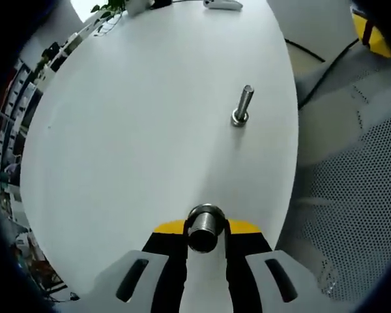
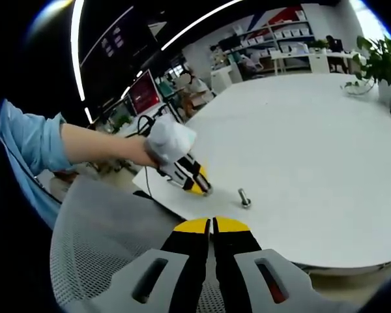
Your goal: Place the washer onto the threaded stud by aligning its center hole with the stud, sliding it down to the base, and recovering from edge contact or off-axis alignment until the washer reaches the visible bottom stop.
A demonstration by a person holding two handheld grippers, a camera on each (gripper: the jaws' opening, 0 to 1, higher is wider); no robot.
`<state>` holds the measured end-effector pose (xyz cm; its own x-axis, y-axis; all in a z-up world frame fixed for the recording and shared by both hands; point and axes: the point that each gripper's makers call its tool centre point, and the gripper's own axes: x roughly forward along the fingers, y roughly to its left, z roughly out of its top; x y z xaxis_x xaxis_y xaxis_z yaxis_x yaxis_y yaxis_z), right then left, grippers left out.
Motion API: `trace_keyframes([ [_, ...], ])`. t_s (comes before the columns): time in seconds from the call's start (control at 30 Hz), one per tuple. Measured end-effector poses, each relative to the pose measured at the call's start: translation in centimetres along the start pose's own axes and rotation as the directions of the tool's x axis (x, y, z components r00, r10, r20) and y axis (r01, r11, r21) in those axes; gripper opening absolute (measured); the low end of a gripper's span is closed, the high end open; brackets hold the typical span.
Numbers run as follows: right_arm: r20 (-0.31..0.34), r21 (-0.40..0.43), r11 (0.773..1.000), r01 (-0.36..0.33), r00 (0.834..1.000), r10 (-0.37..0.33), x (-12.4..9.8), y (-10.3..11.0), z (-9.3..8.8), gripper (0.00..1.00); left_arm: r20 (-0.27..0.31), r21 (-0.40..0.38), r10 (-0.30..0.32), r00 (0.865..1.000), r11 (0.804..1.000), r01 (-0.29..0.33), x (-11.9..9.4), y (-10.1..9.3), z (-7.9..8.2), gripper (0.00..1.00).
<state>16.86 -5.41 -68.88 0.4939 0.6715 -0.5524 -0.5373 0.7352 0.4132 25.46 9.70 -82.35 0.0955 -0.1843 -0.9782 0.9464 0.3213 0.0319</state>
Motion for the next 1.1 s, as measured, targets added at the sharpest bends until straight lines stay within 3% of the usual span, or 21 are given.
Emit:
trace_keyframes([
  [0.27, -0.003, -0.010, 1.000, -0.017, 1.000, 0.017, 0.0, 0.3, 0.0, 0.05, 0.003, -0.014, 0.014, 1.000, 1.000, -0.014, 0.0, -1.3, -0.4, 0.19],
  [0.37, -0.002, -0.009, 1.000, -0.020, 1.000, 0.020, 0.1, 0.4, 0.0, 0.05, 0.030, 0.050, 0.016, 0.999, 0.999, -0.017, 0.1, -1.3, -0.1, 0.21],
  [0.43, -0.004, -0.010, 1.000, -0.024, 1.000, 0.024, 0.1, 0.4, 0.0, 0.05, -0.015, 0.000, -0.013, 1.000, 1.000, 0.013, 0.0, -1.7, -1.3, 0.28],
  [0.47, -0.005, -0.011, 1.000, -0.026, 1.000, 0.026, 0.1, 0.5, 0.0, 0.05, -0.006, -0.046, -0.046, 0.999, 0.998, 0.046, -0.5, -2.2, -1.4, 0.31],
  [0.5, -0.008, -0.014, 0.999, -0.029, 1.000, 0.028, 0.1, 0.5, -0.1, 0.05, 0.033, -0.059, -0.040, 0.999, 0.997, 0.042, -0.9, -2.0, -1.0, 0.32],
  [0.73, -0.024, -0.027, 0.999, -0.047, 0.999, 0.046, 0.2, 0.9, -0.3, 0.05, 0.145, -0.156, 0.041, 0.989, 0.988, -0.018, -6.6, -0.6, -1.6, 0.43],
  [0.8, -0.035, -0.028, 0.998, -0.053, 0.998, 0.052, 0.3, 1.0, -0.4, 0.05, 0.207, -0.181, 0.092, 0.974, 0.982, -0.055, -8.8, 0.0, -1.5, 0.44],
  [0.87, -0.043, -0.036, 0.998, -0.054, 0.998, 0.053, 0.3, 1.0, -0.5, 0.05, 0.289, -0.208, 0.151, 0.945, 0.974, -0.092, -11.1, 0.8, -1.2, 0.47],
  [0.9, -0.061, -0.046, 0.997, -0.067, 0.996, 0.064, 0.4, 1.3, -0.8, 0.06, 0.340, -0.268, 0.202, 0.918, 0.957, -0.111, -13.0, 1.5, -1.2, 0.49],
  [0.93, -0.068, -0.049, 0.996, -0.071, 0.995, 0.068, 0.4, 1.4, -0.9, 0.06, 0.363, -0.308, 0.225, 0.904, 0.945, -0.111, -14.2, 1.6, -1.4, 0.49],
  [0.97, -0.092, -0.064, 0.994, -0.088, 0.992, 0.081, 0.5, 1.6, -1.2, 0.06, 0.398, -0.362, 0.266, 0.878, 0.925, -0.117, -16.0, 1.9, -1.8, 0.48],
  [1.0, -0.102, -0.070, 0.993, -0.095, 0.991, 0.087, 0.6, 1.8, -1.3, 0.06, 0.424, -0.378, 0.286, 0.859, 0.918, -0.119, -17.0, 2.0, -2.0, 0.48],
  [1.03, -0.102, -0.069, 0.994, -0.088, 0.992, 0.081, 0.6, 1.7, -1.3, 0.06, 0.445, -0.393, 0.317, 0.838, 0.909, -0.135, -18.5, 2.1, -2.9, 0.47],
  [1.07, -0.103, -0.070, 0.994, -0.087, 0.992, 0.079, 0.6, 1.7, -1.3, 0.06, 0.436, -0.418, 0.349, 0.830, 0.895, -0.157, -19.4, 2.3, -3.9, 0.46],
  [1.1, -0.107, -0.067, 0.994, -0.087, 0.991, 0.080, 0.5, 1.6, -1.4, 0.06, 0.446, -0.470, 0.403, 0.799, 0.866, -0.174, -20.8, 2.5, -5.2, 0.46],
])
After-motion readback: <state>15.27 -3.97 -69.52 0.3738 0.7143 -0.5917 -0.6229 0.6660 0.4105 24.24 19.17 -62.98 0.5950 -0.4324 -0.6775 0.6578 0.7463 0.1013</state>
